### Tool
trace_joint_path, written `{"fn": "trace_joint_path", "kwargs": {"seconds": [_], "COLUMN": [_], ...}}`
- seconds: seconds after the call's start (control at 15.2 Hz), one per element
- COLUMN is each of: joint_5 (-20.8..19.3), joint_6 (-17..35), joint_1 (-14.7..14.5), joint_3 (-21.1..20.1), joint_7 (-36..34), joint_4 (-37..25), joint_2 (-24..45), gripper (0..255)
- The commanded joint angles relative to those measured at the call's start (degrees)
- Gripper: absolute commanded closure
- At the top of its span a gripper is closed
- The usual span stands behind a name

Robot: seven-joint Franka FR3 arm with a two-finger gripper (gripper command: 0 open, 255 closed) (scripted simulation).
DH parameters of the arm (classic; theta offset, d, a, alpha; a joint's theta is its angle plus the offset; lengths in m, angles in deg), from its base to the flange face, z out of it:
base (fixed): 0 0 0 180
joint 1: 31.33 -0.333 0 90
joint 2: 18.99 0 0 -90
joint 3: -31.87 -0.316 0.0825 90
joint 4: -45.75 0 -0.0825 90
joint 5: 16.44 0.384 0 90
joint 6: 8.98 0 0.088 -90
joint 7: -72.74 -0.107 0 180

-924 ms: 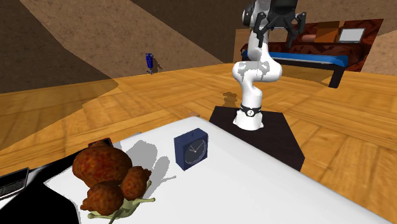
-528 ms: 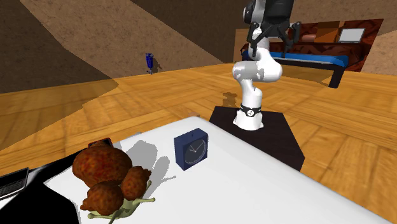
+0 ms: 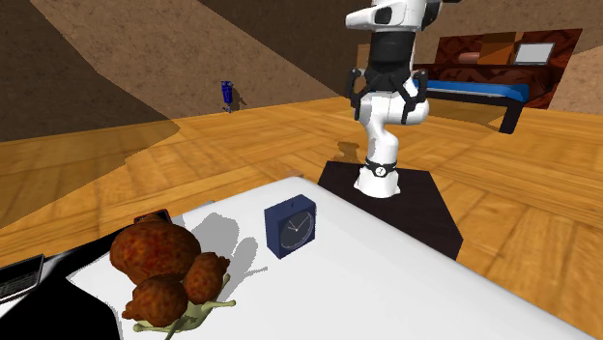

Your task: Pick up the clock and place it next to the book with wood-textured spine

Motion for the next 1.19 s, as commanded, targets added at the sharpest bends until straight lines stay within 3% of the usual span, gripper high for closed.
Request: {"fn": "trace_joint_path", "kwargs": {"seconds": [0.0,0.59,1.12], "joint_5": [-0.28,-0.30,1.83], "joint_6": [2.86,13.75,20.35], "joint_1": [0.94,4.58,7.66], "joint_3": [0.76,4.36,7.54], "joint_7": [-0.73,-3.56,-5.03], "joint_4": [-0.39,-5.67,-13.90], "joint_2": [3.18,19.26,34.14], "gripper": [0,0,0]}}
